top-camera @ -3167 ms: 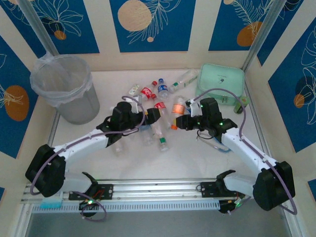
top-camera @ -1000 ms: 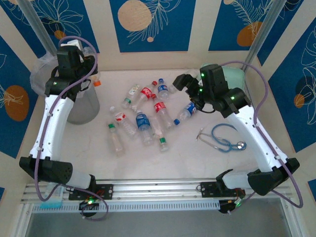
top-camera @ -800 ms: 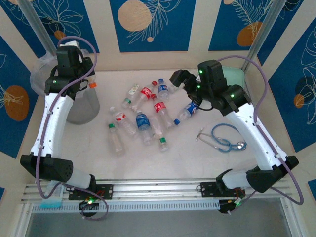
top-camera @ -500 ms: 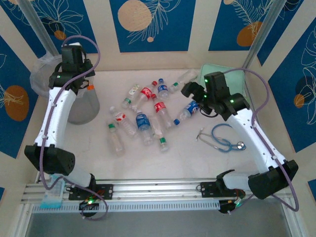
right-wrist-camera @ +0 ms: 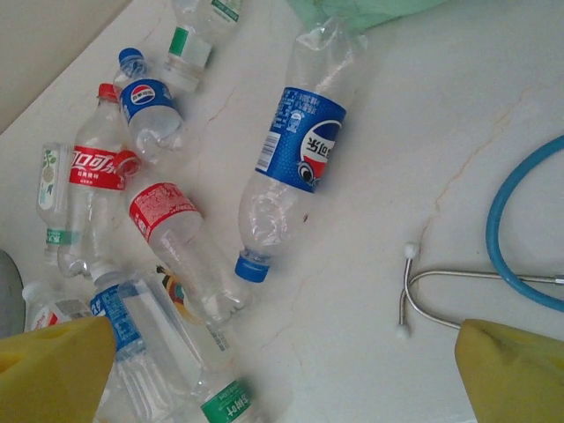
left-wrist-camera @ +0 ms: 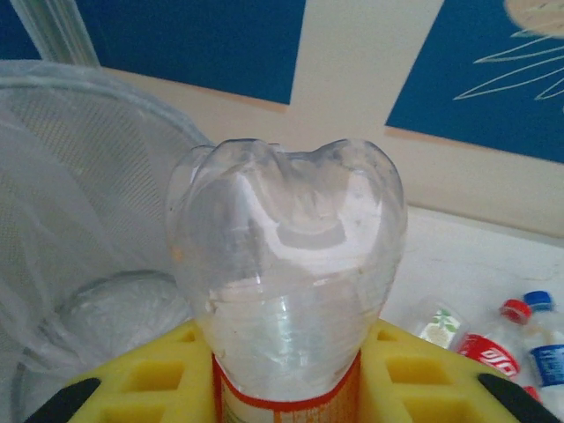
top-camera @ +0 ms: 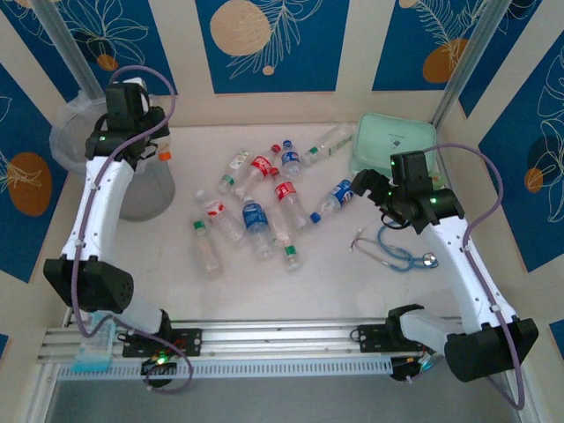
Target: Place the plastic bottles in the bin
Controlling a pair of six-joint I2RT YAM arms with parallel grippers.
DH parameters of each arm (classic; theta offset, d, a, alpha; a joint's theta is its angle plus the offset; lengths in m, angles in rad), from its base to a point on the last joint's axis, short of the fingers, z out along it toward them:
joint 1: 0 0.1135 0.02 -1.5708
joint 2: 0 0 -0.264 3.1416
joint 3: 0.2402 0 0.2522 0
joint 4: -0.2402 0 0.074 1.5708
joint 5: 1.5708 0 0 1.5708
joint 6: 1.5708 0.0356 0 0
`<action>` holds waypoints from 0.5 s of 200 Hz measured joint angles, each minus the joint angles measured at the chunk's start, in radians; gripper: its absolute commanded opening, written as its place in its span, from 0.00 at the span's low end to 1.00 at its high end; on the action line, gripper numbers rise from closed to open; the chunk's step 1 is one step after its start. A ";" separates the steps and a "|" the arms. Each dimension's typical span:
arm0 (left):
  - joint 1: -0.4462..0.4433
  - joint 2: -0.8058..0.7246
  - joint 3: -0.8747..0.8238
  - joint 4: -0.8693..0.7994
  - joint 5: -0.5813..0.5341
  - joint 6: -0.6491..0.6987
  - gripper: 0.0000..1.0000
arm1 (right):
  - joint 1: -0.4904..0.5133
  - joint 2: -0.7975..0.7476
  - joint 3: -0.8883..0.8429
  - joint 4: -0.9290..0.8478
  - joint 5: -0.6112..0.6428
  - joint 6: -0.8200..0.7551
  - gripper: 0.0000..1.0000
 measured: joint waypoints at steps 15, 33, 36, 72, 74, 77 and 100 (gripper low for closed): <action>0.009 -0.017 0.042 -0.008 0.018 -0.003 0.18 | -0.002 0.000 0.000 0.007 -0.003 -0.007 0.99; 0.027 -0.037 0.104 -0.013 0.016 0.011 0.18 | -0.002 -0.001 -0.013 0.030 -0.004 -0.014 0.99; 0.032 -0.039 0.117 -0.017 0.015 0.016 0.18 | -0.002 -0.002 -0.019 0.035 -0.003 -0.014 0.99; 0.145 0.019 0.238 -0.052 0.011 0.042 0.05 | -0.002 0.025 -0.067 0.043 -0.004 -0.018 0.99; 0.153 0.026 0.238 -0.054 0.010 0.042 0.04 | -0.002 0.026 -0.067 0.044 -0.004 -0.019 0.99; 0.162 0.033 0.238 -0.057 0.009 0.043 0.02 | -0.002 0.027 -0.068 0.044 -0.004 -0.021 0.99; 0.216 0.125 0.238 -0.092 0.004 0.064 0.00 | -0.002 0.018 -0.084 0.058 -0.003 -0.038 0.99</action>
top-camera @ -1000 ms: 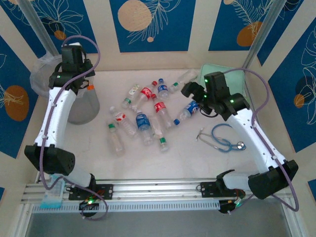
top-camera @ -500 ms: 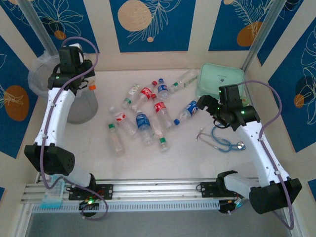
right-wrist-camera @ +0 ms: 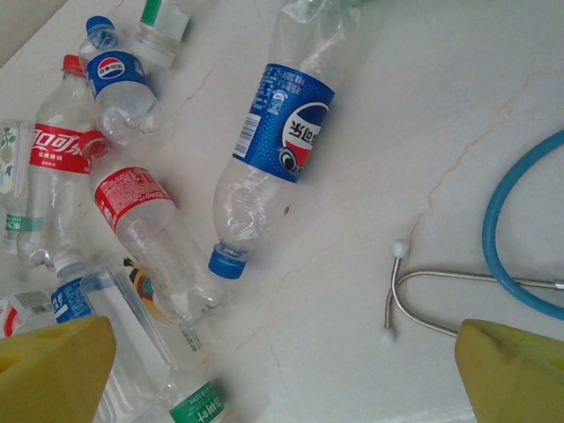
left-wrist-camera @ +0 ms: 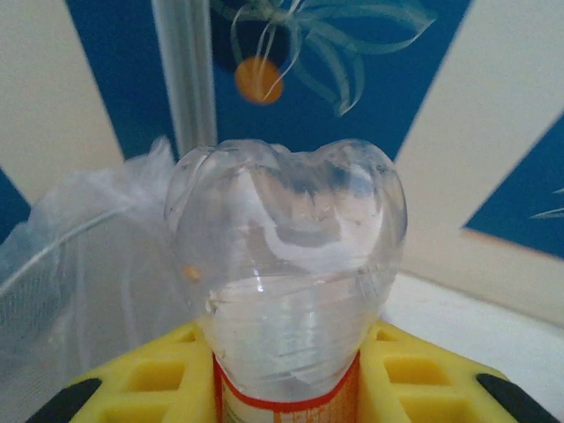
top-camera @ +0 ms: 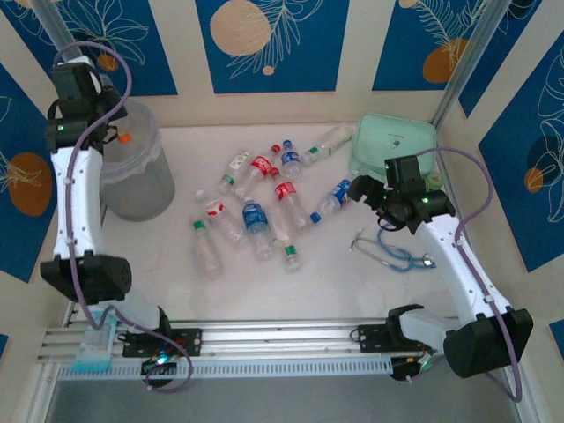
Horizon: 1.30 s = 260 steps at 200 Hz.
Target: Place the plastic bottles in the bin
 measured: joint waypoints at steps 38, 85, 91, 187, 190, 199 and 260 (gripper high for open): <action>0.011 0.130 -0.016 -0.093 0.006 0.064 0.00 | 0.000 -0.009 -0.041 0.016 0.000 -0.017 0.99; 0.007 0.147 -0.042 -0.213 0.112 0.136 0.00 | 0.000 -0.009 -0.058 0.042 0.000 -0.035 0.99; 0.006 0.147 -0.052 -0.219 0.133 0.143 0.00 | 0.000 -0.009 -0.060 0.045 0.000 -0.036 0.99; -0.098 0.048 -0.207 -0.274 0.239 0.179 0.00 | -0.015 0.058 -0.061 0.074 -0.006 -0.054 0.99; -0.096 0.044 -0.210 -0.272 0.231 0.181 0.00 | -0.016 0.058 -0.061 0.074 -0.008 -0.054 0.99; -0.092 0.034 -0.222 -0.271 0.205 0.185 0.00 | -0.018 0.059 -0.061 0.075 -0.009 -0.053 0.99; -0.048 0.054 -0.321 -0.254 0.134 0.184 0.38 | -0.022 0.060 -0.061 0.076 -0.032 -0.047 0.99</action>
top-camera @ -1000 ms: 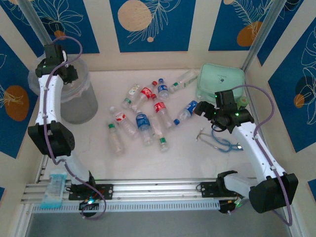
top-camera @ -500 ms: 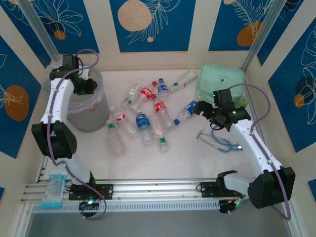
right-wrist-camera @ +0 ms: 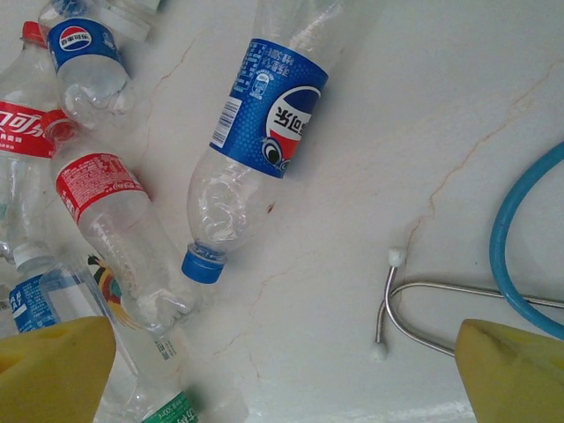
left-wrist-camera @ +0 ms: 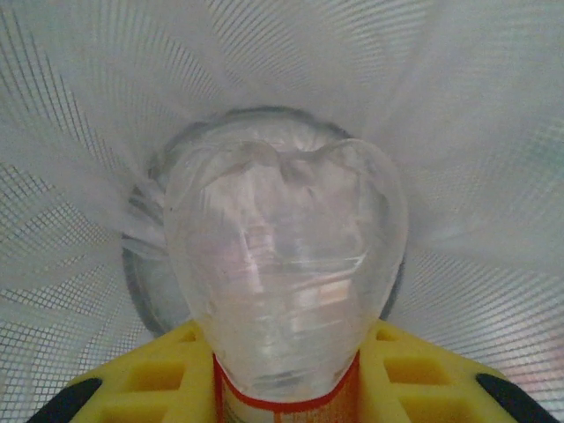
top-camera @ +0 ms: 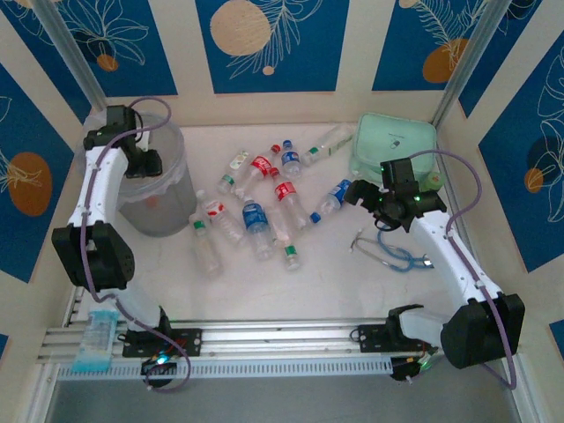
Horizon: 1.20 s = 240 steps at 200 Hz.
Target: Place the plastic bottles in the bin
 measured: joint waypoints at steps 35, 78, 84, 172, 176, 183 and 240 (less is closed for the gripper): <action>0.002 0.000 -0.067 0.034 -0.021 0.000 0.67 | -0.014 0.001 0.002 0.000 -0.013 -0.003 0.99; 0.004 0.000 -0.084 0.045 -0.018 -0.003 0.89 | -0.029 -0.002 0.002 0.000 -0.055 0.000 0.99; 0.004 0.000 -0.085 0.048 -0.018 -0.002 0.90 | -0.029 -0.005 0.002 0.000 -0.064 0.001 0.99; 0.006 -0.253 -0.142 0.123 -0.066 -0.004 0.90 | 0.018 0.004 0.009 -0.022 -0.118 0.035 0.99; 0.006 -0.268 -0.144 0.130 -0.068 -0.004 0.90 | 0.031 0.010 0.010 -0.020 -0.119 0.040 0.99; 0.007 -0.298 -0.150 0.144 -0.072 -0.004 0.90 | 0.050 0.021 0.010 -0.015 -0.119 0.048 0.99; 0.011 -0.504 -0.288 0.294 -0.004 -0.033 0.88 | 0.126 0.232 0.035 0.050 -0.117 0.151 0.74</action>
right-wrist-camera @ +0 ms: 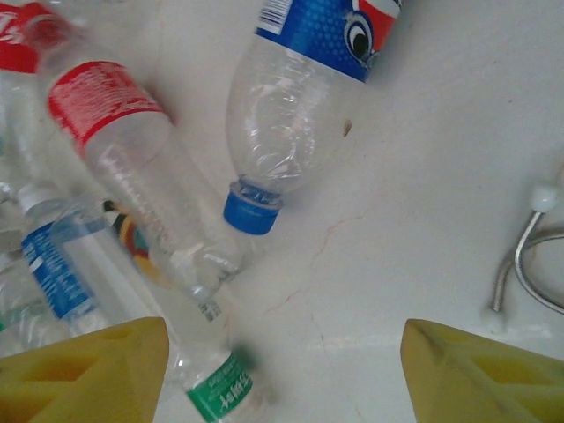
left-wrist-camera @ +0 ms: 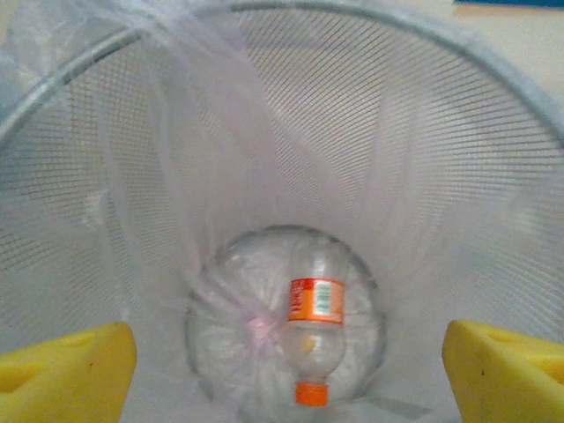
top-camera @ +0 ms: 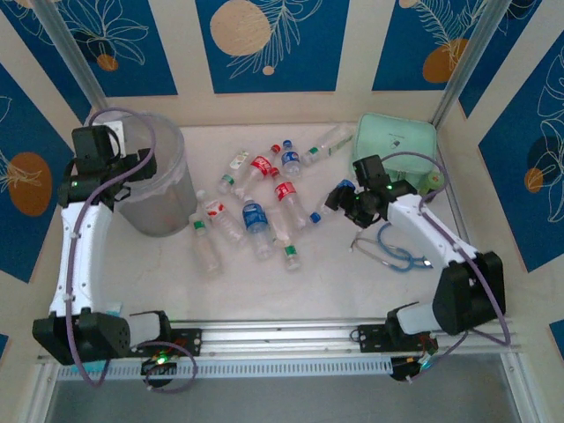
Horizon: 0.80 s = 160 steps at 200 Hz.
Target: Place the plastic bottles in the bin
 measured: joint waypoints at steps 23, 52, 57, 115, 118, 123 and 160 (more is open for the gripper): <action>0.001 -0.026 -0.028 0.052 0.093 -0.039 0.87 | 0.009 0.096 0.023 0.024 0.012 0.051 0.82; 0.001 -0.027 -0.048 0.111 0.190 -0.075 0.84 | 0.010 0.210 0.086 0.052 0.036 0.085 0.82; 0.001 -0.028 -0.053 0.121 0.204 -0.081 0.84 | 0.010 0.227 0.096 0.060 0.040 0.090 0.81; 0.001 -0.069 -0.100 0.191 0.284 -0.126 0.82 | 0.023 0.380 0.168 0.111 0.056 0.151 0.86; 0.001 -0.071 -0.100 0.193 0.285 -0.126 0.82 | 0.023 0.388 0.172 0.112 0.057 0.152 0.86; 0.001 -0.074 -0.100 0.195 0.286 -0.126 0.82 | 0.023 0.399 0.179 0.111 0.060 0.154 0.86; 0.001 -0.079 -0.100 0.209 0.304 -0.133 0.82 | 0.021 0.459 0.208 0.115 0.066 0.164 0.80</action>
